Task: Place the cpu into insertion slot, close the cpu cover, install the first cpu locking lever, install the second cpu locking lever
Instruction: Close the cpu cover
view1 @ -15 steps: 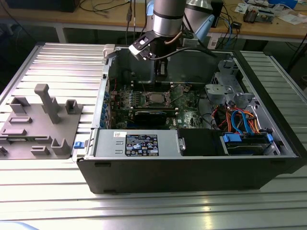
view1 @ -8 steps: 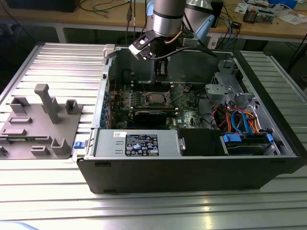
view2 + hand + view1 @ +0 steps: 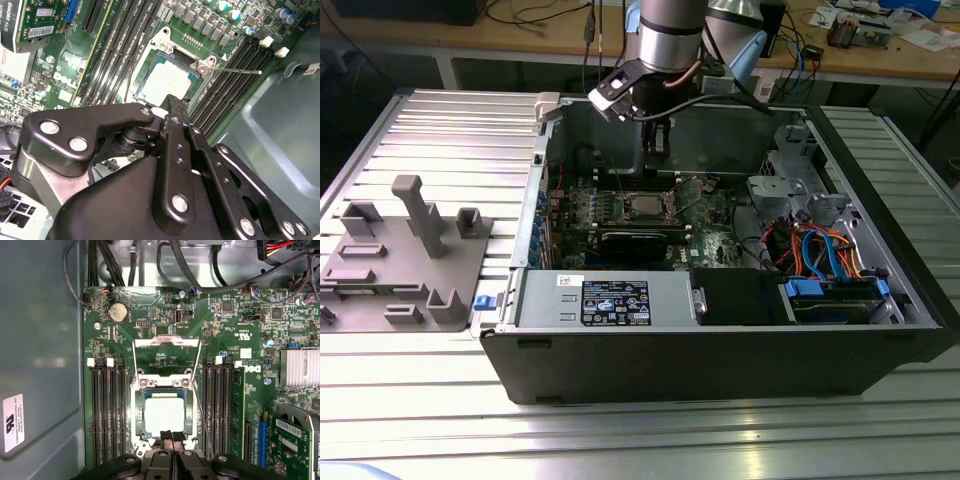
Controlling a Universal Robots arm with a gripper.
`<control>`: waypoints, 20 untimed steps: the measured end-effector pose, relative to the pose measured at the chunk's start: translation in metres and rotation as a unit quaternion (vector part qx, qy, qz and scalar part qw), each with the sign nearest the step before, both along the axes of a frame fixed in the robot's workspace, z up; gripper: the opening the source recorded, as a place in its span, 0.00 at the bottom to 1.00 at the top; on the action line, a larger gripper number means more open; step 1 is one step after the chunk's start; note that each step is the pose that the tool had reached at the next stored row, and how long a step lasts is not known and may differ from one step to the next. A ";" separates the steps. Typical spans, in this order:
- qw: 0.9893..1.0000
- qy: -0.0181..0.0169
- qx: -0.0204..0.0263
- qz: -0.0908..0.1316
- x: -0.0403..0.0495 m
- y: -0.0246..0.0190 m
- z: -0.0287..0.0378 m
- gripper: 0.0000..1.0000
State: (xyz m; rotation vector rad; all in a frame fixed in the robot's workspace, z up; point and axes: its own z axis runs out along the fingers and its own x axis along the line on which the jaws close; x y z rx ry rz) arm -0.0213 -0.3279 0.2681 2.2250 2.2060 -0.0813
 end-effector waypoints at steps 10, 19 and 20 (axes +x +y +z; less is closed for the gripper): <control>1.000 0.000 0.000 0.000 0.0001 0.0000 0.0042 0.11; 1.000 0.000 0.000 0.000 0.0020 0.0000 0.0063 0.11; 1.000 0.000 0.000 0.000 0.0023 0.0000 0.0064 0.11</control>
